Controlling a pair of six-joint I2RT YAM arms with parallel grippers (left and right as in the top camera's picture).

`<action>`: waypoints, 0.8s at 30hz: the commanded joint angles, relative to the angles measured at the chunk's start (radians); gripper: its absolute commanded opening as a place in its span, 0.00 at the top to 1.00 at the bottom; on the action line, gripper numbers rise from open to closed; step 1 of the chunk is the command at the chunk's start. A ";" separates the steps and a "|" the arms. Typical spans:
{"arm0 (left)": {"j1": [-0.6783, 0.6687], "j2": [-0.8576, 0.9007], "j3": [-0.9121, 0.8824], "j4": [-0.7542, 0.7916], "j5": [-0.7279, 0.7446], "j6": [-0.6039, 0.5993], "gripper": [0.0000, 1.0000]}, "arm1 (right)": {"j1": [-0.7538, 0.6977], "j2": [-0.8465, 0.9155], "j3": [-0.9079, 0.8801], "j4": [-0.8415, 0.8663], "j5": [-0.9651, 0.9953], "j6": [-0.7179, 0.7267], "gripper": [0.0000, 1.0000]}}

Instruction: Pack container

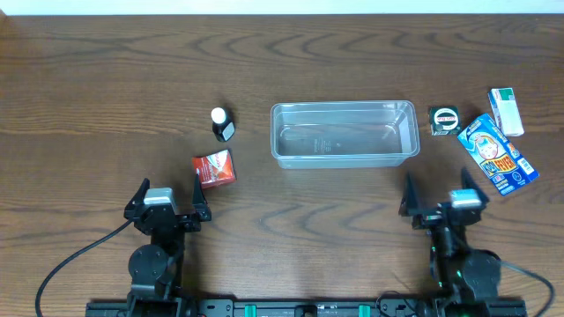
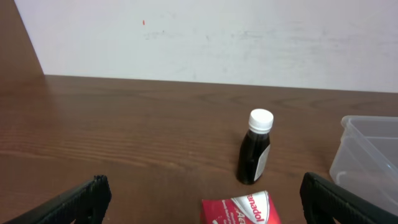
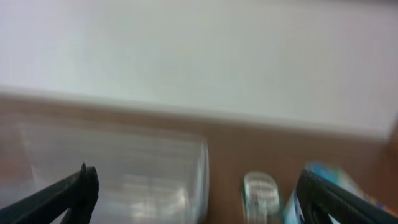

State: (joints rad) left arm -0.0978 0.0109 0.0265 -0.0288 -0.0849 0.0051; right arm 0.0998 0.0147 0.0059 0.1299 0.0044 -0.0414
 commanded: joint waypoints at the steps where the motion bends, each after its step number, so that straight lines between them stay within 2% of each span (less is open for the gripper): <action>1: 0.008 -0.007 -0.023 -0.034 -0.004 0.018 0.02 | 0.012 -0.008 0.000 0.224 -0.118 0.026 0.01; 8: 0.008 -0.007 -0.023 -0.034 -0.004 0.017 0.02 | 0.012 -0.008 0.013 0.936 -0.066 -0.110 0.01; 12: 0.008 -0.007 -0.023 -0.034 -0.004 0.018 0.02 | 0.012 -0.008 0.061 1.024 -0.012 -0.110 0.01; 14: 0.008 -0.007 -0.023 -0.034 -0.004 0.018 0.02 | 0.012 -0.008 0.095 0.978 -0.029 -0.109 0.01; 16: 0.008 -0.007 -0.023 -0.034 -0.004 0.018 0.02 | 0.012 -0.006 0.162 0.843 -0.062 -0.109 0.01; 18: 0.008 -0.007 -0.023 -0.034 -0.004 0.018 0.02 | 0.012 0.008 0.253 0.652 -0.068 -0.109 0.01; 21: 0.008 -0.007 -0.023 -0.034 -0.004 0.018 0.02 | 0.012 0.088 0.452 0.315 0.045 -0.115 0.01; 24: 0.008 -0.007 -0.023 -0.034 -0.004 0.018 0.02 | 0.012 0.220 0.668 0.065 0.077 -0.225 0.01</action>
State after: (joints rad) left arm -0.0952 0.0101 0.0269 -0.0299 -0.0818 0.0055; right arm 0.0998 0.1452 0.5148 0.2825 0.0135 -0.1703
